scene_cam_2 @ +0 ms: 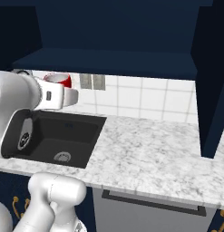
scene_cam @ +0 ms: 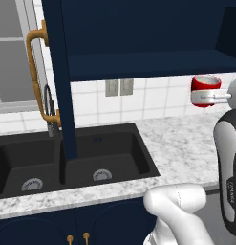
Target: Gather all objects into one cabinet and sort the glasses and bowls to opposite sides.
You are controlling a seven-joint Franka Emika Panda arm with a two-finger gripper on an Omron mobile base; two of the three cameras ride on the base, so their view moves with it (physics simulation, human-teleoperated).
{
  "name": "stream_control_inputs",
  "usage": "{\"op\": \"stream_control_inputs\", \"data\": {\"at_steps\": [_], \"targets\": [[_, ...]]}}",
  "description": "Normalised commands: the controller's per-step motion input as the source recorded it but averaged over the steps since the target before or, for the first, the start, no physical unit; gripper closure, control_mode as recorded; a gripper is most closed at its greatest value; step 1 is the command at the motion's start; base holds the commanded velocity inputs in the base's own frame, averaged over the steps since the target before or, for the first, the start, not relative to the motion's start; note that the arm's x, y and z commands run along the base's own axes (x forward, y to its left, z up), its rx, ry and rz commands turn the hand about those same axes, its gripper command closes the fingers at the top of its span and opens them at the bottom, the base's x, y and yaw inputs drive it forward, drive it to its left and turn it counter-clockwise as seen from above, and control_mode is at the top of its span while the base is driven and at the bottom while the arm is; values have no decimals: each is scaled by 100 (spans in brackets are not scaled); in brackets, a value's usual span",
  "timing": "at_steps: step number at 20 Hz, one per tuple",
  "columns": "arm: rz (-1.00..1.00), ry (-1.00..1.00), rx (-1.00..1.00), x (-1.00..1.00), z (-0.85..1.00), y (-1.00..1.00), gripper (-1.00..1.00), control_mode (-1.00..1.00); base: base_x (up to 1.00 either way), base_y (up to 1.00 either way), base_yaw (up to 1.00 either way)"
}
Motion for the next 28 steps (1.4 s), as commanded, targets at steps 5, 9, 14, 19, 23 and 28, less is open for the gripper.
{"op": "stream_control_inputs", "data": {"at_steps": [5,9,14,19,23,28], "targets": [[-5,4,0,-42,-12,30,100,-100,0,0,0],[-4,6,1,0,0,-5,100,-100,0,0,0],[0,1,0,-15,-2,-3,100,100,-20,-5,0],[0,0,0,0,0,0,100,100,-100,-31,-2],[0,0,0,0,0,0,100,100,-100,-31,-22],[0,0,0,0,0,0,100,100,-75,-3,-83]]}}
